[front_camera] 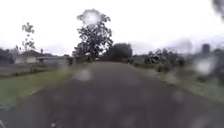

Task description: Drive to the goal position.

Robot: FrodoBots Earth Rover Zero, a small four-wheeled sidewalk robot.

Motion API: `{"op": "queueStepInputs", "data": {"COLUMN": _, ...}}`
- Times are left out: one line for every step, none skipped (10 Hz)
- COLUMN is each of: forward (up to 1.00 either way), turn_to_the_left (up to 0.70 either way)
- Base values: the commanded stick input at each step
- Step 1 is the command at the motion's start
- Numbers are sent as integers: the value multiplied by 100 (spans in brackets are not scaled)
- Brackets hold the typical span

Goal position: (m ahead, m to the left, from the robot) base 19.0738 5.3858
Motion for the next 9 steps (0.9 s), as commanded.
{"op": "queueStepInputs", "data": {"forward": 100, "turn_to_the_left": 0}}
{"op": "queueStepInputs", "data": {"forward": 100, "turn_to_the_left": 0}}
{"op": "queueStepInputs", "data": {"forward": 100, "turn_to_the_left": 0}}
{"op": "queueStepInputs", "data": {"forward": 100, "turn_to_the_left": 0}}
{"op": "queueStepInputs", "data": {"forward": 100, "turn_to_the_left": 0}}
{"op": "queueStepInputs", "data": {"forward": 100, "turn_to_the_left": -6}}
{"op": "queueStepInputs", "data": {"forward": 100, "turn_to_the_left": -18}}
{"op": "queueStepInputs", "data": {"forward": 100, "turn_to_the_left": -31}}
{"op": "queueStepInputs", "data": {"forward": 100, "turn_to_the_left": -35}}
